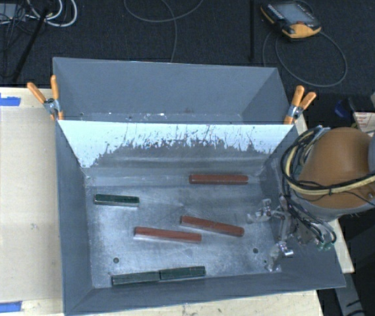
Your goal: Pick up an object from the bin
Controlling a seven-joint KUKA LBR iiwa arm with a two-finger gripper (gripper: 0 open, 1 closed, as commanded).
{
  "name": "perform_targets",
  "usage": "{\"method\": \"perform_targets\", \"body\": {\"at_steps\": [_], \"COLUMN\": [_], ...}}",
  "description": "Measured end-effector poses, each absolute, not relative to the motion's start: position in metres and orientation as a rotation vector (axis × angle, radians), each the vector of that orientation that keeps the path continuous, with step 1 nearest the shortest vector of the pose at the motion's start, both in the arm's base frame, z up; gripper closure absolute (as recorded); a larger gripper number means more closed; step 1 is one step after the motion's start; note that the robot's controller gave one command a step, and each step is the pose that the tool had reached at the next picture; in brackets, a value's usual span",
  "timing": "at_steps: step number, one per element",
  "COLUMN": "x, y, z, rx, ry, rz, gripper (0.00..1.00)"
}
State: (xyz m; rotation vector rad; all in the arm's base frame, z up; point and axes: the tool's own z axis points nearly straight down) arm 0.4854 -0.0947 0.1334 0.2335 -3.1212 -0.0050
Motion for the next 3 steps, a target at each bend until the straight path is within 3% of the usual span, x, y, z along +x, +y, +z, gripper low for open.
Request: {"method": "perform_targets", "body": {"at_steps": [1, 2, 3], "x": [0.5160, 0.5077, 0.5094], "y": [-0.0820, -0.0824, -0.0820], "z": [0.0794, 0.0780, 0.0780], "rx": [0.020, 0.024, 0.024], "ry": [-3.165, -3.130, -3.138], "rz": [0.009, 0.004, 0.005], "gripper": [1.00, 0.00, 0.00]}}
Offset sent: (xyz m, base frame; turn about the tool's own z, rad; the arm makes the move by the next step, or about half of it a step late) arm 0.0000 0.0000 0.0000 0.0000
